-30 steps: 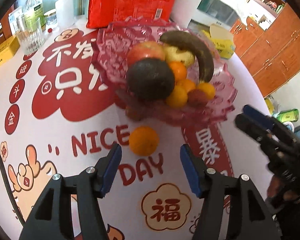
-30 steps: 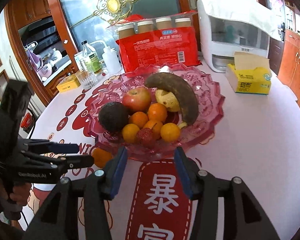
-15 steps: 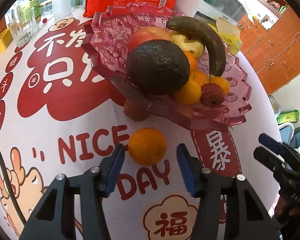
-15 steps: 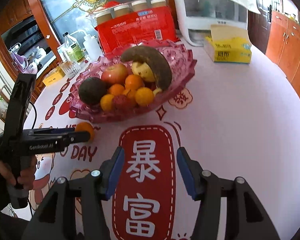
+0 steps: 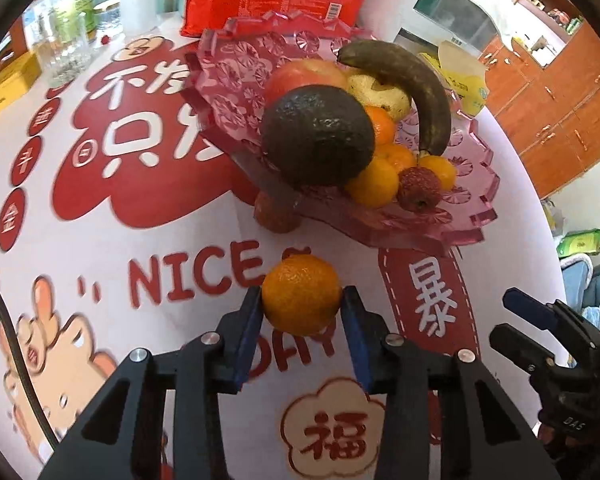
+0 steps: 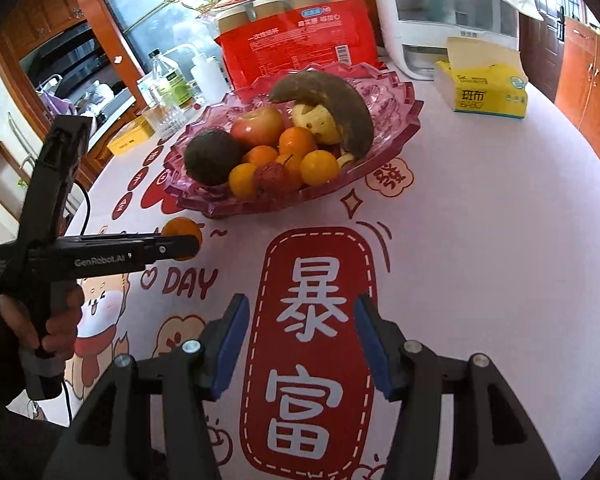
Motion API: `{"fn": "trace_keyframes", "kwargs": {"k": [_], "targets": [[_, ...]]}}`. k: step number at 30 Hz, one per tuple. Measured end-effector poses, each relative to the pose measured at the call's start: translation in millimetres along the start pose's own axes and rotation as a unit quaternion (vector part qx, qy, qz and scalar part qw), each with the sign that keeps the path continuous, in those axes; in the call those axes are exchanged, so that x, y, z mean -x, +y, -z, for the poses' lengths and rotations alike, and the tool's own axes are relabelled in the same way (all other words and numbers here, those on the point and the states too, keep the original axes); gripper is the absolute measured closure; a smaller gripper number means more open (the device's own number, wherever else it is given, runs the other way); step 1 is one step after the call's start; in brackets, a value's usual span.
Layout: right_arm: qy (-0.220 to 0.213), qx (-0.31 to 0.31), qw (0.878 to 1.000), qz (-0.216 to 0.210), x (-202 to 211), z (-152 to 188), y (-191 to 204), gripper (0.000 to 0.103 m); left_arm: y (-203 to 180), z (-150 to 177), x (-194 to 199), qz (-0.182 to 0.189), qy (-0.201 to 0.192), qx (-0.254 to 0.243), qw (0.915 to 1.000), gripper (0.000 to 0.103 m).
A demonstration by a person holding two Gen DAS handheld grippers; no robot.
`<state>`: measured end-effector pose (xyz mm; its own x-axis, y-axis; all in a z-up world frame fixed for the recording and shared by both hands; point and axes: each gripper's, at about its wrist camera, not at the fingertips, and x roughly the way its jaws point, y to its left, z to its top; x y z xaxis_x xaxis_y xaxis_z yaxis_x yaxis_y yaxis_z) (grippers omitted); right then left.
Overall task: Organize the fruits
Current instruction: 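Carry the mandarin into the bowl and open the left tool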
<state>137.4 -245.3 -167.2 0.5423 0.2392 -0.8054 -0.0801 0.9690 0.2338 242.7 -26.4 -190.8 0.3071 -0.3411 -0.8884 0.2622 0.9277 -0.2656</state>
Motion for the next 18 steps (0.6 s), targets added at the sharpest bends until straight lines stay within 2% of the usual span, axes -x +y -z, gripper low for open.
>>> {"fn": "trace_keyframes", "kwargs": {"k": [4,9,15,18], "targets": [[-0.001,0.009,1.000,-0.009,5.6,3.9,-1.9,0.048,-5.5,8.0,24.6,0.004,-0.020,0.019,0.9996,0.065],[-0.001,0.015,1.000,-0.018,14.7,8.7,-10.3,0.048,-26.7,2.8,58.0,0.008,-0.076,0.015,0.9970,0.065],[0.003,0.029,0.999,-0.028,27.5,16.5,-22.0,0.048,-57.3,-30.6,58.4,-0.004,-0.108,-0.004,0.9941,0.065],[0.007,0.034,0.999,-0.035,33.2,20.3,-28.3,0.048,-69.0,-42.0,50.8,-0.022,-0.112,-0.005,0.9935,0.065]]}}
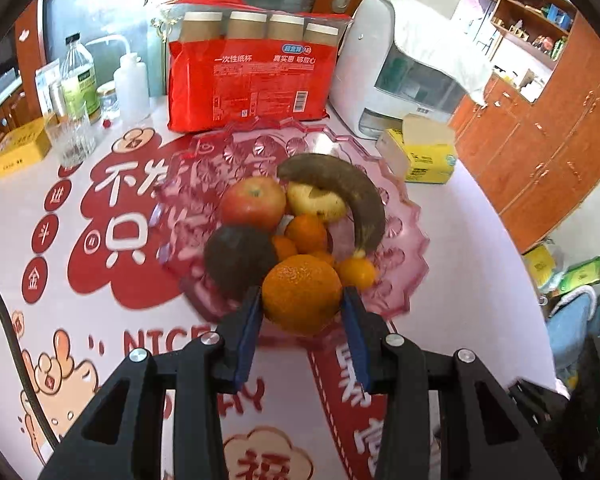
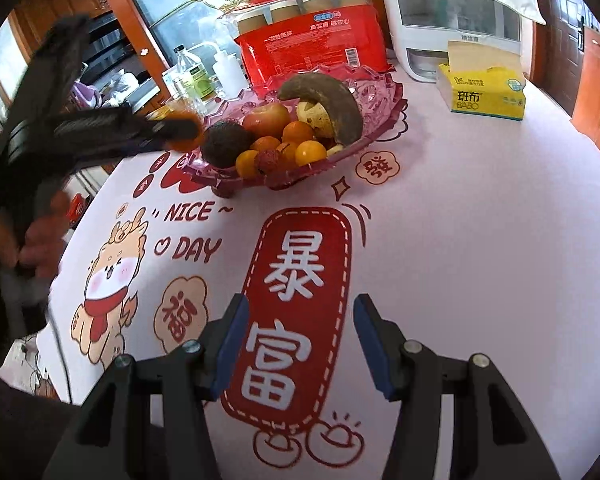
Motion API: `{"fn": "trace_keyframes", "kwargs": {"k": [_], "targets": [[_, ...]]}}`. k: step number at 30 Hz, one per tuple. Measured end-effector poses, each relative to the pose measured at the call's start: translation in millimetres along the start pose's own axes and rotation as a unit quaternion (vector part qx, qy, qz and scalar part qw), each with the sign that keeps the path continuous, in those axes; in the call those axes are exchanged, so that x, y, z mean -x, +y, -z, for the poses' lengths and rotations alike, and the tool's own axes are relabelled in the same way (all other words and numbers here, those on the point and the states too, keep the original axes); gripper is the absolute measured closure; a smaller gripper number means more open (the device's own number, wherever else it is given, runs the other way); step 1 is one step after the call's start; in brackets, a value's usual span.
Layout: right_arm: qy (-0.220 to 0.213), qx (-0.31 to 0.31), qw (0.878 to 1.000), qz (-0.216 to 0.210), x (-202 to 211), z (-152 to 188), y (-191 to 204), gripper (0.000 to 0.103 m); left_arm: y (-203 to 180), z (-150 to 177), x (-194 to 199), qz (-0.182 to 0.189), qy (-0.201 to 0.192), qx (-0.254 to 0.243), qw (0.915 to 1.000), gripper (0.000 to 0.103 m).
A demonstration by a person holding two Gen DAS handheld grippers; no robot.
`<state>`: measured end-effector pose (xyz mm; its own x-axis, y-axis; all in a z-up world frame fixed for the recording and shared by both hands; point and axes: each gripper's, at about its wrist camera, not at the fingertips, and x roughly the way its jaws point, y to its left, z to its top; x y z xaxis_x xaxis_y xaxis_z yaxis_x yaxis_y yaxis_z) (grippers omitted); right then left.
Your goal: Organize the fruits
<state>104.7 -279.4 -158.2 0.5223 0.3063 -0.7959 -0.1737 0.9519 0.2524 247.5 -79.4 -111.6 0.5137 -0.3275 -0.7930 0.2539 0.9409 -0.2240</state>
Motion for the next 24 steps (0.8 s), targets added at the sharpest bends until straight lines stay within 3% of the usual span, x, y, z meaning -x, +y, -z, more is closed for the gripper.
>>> {"fn": "trace_keyframes", "kwargs": {"k": [5,8,12,20,24], "targets": [[0.006,0.016,1.000,-0.011,10.3,4.8,-7.2,0.048,-12.1,-5.8,-21.4,-0.032,0.018,0.009,0.9993,0.061],[0.008,0.024,1.000,-0.011,14.3,5.2,-10.8,0.048,-16.2,-2.4,-18.1,-0.050,0.019,0.023,0.9983,0.034],[0.010,0.027,0.999,-0.014,18.4,4.7,-13.9,0.048,-19.2,15.9,0.7,-0.052,0.017,0.042,0.9976,0.019],[0.040,0.025,0.999,-0.021,17.6,15.6,-9.6,0.047,-1.7,94.2,31.7,-0.074,0.080,0.129,0.9857,0.018],[0.058,0.043,0.997,-0.030,27.0,21.6,9.9,0.036,2.2,113.2,57.6,-0.103,0.100,0.135,0.9803,0.018]]}}
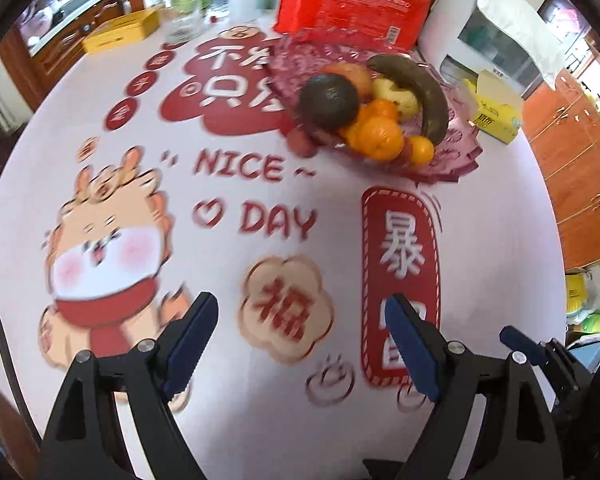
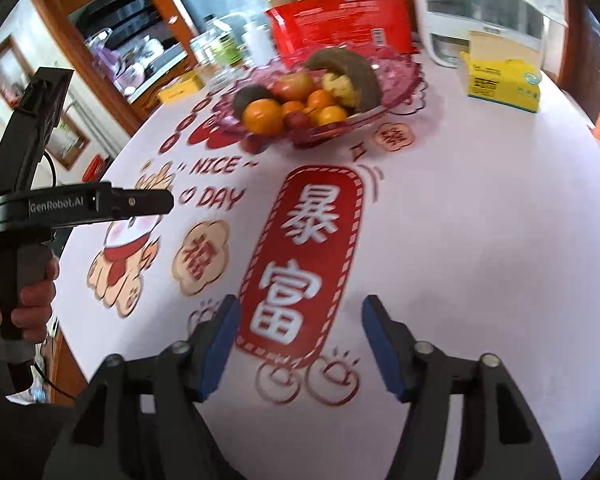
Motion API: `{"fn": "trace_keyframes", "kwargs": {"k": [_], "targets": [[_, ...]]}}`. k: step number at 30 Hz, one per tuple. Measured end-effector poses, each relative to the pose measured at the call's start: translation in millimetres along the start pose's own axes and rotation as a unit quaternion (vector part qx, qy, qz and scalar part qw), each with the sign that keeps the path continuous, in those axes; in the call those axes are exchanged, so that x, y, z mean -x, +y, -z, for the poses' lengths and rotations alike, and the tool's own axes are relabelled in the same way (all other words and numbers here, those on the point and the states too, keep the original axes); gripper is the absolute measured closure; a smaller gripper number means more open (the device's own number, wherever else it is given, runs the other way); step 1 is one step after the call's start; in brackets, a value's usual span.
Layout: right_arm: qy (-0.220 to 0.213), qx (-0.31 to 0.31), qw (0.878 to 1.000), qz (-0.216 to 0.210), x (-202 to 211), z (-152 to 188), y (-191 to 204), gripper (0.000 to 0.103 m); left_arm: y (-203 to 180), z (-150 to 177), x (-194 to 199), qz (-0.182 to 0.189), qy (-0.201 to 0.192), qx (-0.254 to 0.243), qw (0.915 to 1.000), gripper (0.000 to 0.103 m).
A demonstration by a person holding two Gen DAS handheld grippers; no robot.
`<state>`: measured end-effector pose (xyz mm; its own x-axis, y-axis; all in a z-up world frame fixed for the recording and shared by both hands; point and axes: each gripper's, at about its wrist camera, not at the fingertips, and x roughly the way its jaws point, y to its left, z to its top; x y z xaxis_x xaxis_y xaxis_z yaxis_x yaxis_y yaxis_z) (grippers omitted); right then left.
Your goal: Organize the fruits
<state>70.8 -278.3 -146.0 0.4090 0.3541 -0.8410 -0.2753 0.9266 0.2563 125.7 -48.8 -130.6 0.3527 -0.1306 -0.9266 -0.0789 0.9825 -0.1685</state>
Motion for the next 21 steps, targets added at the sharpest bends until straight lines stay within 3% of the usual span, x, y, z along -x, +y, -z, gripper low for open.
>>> {"fn": "trace_keyframes", "kwargs": {"k": [4,13,21], "targets": [[0.000,-0.012,1.000,-0.010,21.4,-0.1,18.5,0.031,6.4,13.0,39.4,0.006,-0.021,-0.004,0.9998,0.014],[0.006,-0.045,0.998,0.042,84.0,-17.2,67.0,0.019,6.9,22.1,125.7,0.030,-0.080,-0.029,0.9959,0.011],[-0.044,-0.061,0.996,0.057,117.6,-7.6,103.6,0.018,10.5,45.5,154.4,0.012,-0.125,-0.036,0.9914,0.010]]}}
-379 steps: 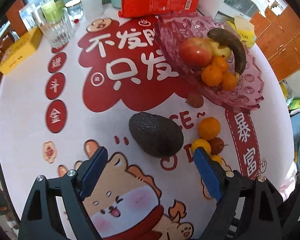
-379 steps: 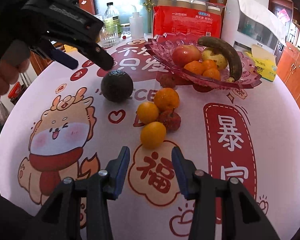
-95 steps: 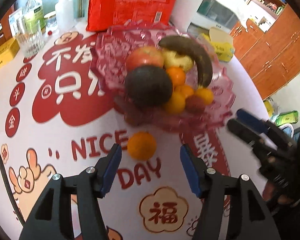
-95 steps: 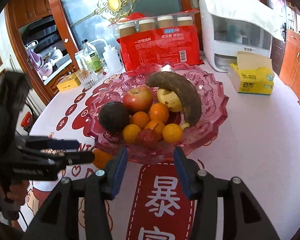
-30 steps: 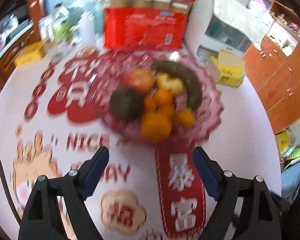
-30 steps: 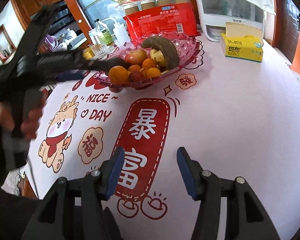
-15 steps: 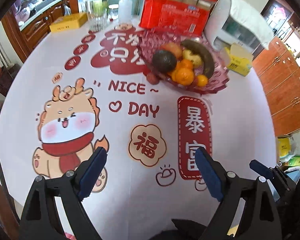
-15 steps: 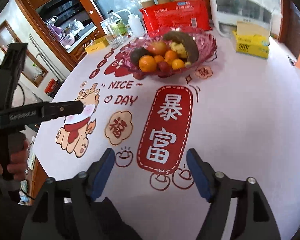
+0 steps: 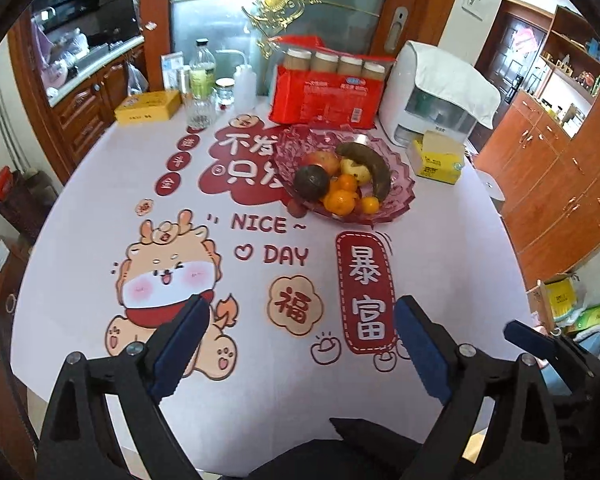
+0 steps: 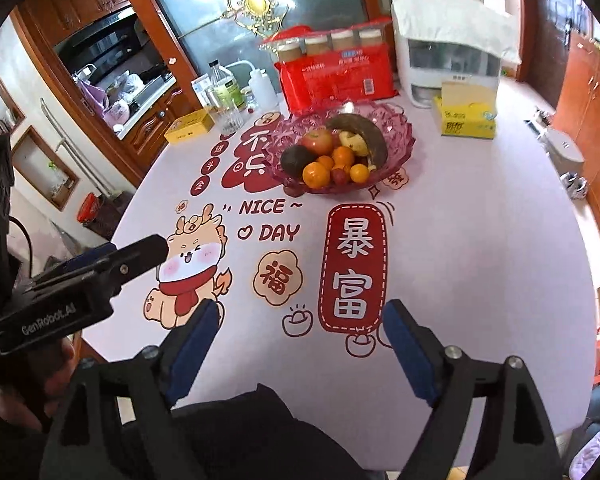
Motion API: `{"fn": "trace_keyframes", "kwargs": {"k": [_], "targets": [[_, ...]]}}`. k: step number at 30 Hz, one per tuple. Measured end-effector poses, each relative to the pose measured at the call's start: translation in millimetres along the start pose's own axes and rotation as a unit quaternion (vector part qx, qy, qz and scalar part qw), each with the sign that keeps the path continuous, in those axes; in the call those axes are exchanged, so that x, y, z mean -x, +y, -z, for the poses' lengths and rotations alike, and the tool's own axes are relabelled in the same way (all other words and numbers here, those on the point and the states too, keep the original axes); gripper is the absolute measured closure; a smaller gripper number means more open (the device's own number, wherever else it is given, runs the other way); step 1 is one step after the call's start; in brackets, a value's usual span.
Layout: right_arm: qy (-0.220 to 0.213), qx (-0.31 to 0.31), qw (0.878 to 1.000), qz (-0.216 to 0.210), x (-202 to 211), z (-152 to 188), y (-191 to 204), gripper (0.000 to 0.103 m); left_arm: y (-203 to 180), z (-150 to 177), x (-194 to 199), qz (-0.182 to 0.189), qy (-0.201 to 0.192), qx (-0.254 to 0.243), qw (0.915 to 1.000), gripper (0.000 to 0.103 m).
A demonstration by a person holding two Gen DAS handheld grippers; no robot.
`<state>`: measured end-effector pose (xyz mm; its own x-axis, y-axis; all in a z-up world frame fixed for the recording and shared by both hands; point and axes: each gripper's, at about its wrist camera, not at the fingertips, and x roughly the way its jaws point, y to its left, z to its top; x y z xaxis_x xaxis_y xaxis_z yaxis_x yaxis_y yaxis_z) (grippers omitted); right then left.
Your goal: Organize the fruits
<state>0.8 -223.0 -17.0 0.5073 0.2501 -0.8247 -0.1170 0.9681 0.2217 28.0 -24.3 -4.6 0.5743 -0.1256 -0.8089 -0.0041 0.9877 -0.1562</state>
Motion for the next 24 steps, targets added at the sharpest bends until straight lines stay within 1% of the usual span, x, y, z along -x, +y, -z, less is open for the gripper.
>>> {"fn": "trace_keyframes", "kwargs": {"k": [2,4,5,7,9,11,12,15,24], "targets": [[-0.005,-0.004,1.000,0.007,4.7,9.4,4.3,0.018,1.8,4.4,1.5,-0.017,0.001,0.001,0.9999,0.010],[-0.010,-0.009,1.000,0.013,8.7,11.9,5.3,0.018,3.5,8.2,2.2,-0.024,0.007,0.001,0.9997,0.010],[-0.018,-0.011,0.999,0.024,13.3,13.6,5.8,0.018,3.6,10.4,2.9,-0.027,0.009,-0.001,0.9996,0.010],[-0.028,-0.016,0.999,0.033,19.6,14.8,6.3,0.014,3.1,15.0,7.1,-0.033,0.008,-0.007,0.9994,0.009],[-0.039,-0.019,0.998,0.040,25.9,16.9,8.6,0.004,2.6,17.9,11.1,-0.037,0.001,-0.014,0.9992,0.003],[-0.040,-0.014,0.998,0.041,27.7,19.1,12.1,0.002,1.6,21.4,16.8,-0.042,-0.009,-0.021,0.9988,0.001],[-0.040,-0.013,0.998,0.040,27.6,19.9,13.8,0.002,0.0,23.1,20.5,-0.047,-0.018,-0.028,0.9983,0.001],[-0.046,-0.008,0.998,0.041,29.9,24.0,18.8,0.001,-1.2,25.9,26.0,-0.053,-0.025,-0.035,0.9976,0.001],[-0.046,-0.002,0.998,0.042,27.5,26.5,24.7,0.000,0.7,27.2,29.4,-0.064,-0.026,-0.040,0.9968,0.001]]}}
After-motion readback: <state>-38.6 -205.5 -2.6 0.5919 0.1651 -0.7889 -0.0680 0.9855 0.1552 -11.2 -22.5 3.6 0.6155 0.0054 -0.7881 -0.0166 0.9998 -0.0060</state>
